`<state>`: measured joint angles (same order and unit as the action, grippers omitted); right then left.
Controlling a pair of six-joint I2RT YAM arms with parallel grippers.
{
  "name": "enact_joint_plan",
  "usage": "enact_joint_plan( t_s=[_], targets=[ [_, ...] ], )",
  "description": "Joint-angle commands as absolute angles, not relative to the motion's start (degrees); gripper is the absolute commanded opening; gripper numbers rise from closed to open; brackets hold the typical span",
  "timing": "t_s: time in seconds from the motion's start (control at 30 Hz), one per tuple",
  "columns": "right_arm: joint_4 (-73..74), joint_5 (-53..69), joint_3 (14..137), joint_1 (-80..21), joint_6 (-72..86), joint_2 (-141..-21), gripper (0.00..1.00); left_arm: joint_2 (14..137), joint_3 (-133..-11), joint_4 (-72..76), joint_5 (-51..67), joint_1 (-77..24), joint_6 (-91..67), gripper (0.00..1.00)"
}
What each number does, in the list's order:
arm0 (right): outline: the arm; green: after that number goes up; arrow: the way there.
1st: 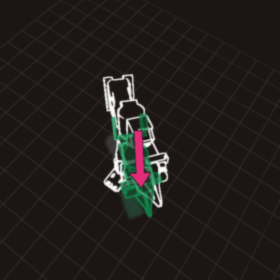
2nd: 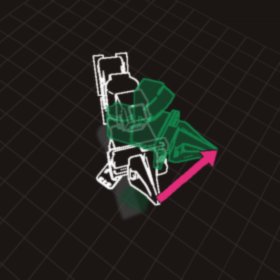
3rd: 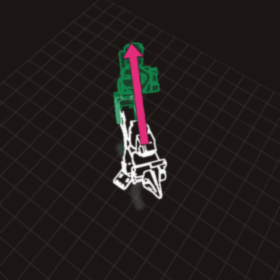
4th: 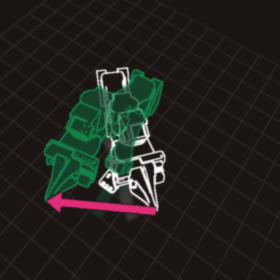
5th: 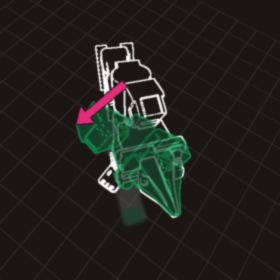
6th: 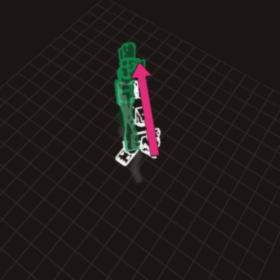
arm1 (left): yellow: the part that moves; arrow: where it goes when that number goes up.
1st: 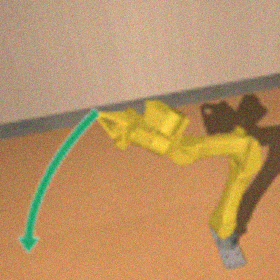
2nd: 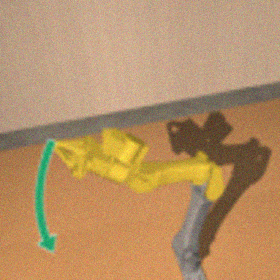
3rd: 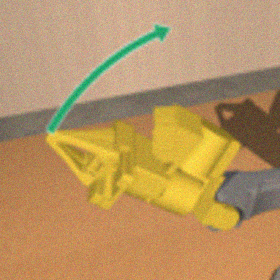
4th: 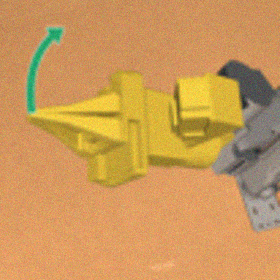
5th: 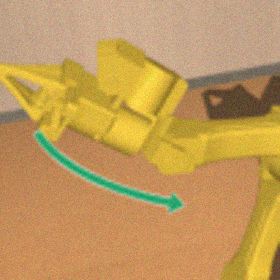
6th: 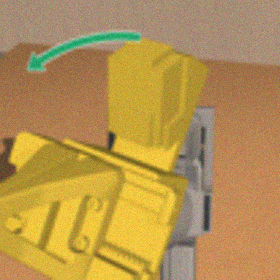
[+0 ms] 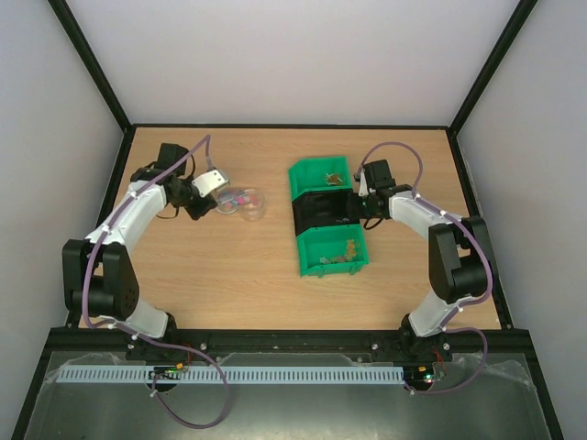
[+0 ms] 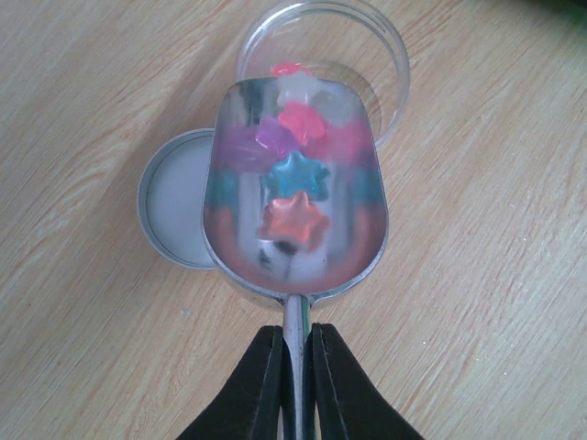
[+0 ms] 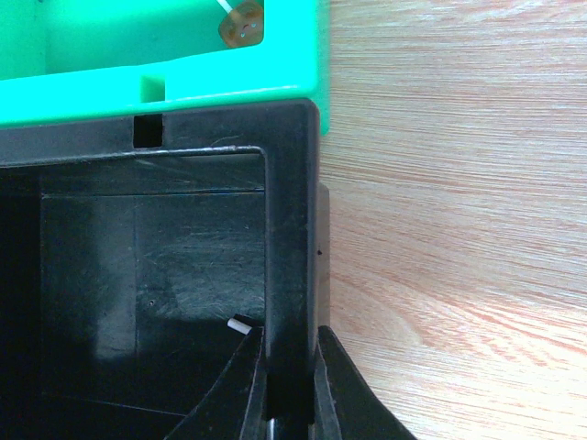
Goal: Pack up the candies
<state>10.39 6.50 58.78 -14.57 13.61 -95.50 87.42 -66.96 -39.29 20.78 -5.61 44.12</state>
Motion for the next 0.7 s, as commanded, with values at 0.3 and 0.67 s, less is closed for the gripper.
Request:
enact_joint_plan(
  t_s=[0.3, 0.67],
  targets=[
    [10.73, 6.51, 60.95, -14.14, 15.56, -96.28, 0.01, 87.29, -71.97, -46.01, 14.45, -9.17, 47.1, 0.02],
    [10.19, 6.41, 60.78, -14.18, 17.11, -96.65, 0.01, 85.35, -72.28, -47.8, 11.84, -9.32, 48.16, 0.02]
  ],
)
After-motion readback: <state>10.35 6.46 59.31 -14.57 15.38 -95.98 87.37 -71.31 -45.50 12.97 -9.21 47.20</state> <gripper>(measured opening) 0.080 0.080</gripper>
